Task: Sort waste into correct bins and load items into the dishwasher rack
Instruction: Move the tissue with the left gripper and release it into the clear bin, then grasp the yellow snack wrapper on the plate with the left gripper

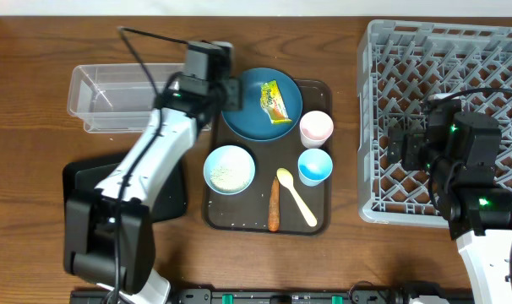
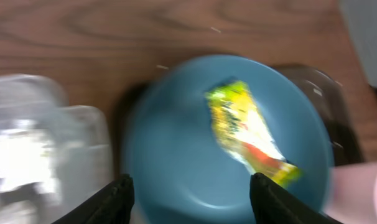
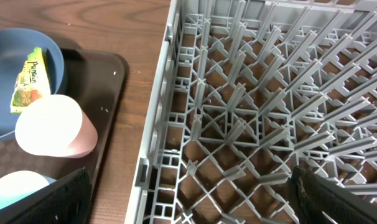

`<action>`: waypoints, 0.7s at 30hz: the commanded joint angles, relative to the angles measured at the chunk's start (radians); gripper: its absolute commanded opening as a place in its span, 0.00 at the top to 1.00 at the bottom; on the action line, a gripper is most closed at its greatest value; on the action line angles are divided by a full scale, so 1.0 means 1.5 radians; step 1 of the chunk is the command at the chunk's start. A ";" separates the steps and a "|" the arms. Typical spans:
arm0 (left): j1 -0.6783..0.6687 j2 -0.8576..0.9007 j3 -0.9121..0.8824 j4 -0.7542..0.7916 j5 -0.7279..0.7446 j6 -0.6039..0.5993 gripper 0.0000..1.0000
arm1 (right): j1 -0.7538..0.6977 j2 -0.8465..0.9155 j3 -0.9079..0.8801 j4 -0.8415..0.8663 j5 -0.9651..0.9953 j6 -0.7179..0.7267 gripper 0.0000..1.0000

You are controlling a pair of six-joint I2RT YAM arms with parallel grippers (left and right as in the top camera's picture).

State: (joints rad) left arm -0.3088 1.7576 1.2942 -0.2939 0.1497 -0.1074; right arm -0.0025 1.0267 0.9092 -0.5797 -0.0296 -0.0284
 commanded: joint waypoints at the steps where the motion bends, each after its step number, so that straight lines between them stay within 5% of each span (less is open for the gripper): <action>1: -0.026 0.043 -0.008 0.000 0.018 -0.037 0.38 | 0.011 0.001 0.013 0.000 -0.001 0.011 0.01; 12: -0.068 0.137 -0.008 0.073 0.062 -0.286 0.38 | 0.011 0.001 0.013 0.000 -0.001 0.011 0.01; 21: -0.091 0.179 -0.008 0.090 0.062 -0.331 0.38 | 0.011 0.001 0.013 0.000 0.000 0.011 0.01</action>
State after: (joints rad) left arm -0.4328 2.0052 1.2892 -0.1612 0.2340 -0.5644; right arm -0.0025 1.0267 0.9092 -0.5797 -0.0292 -0.0284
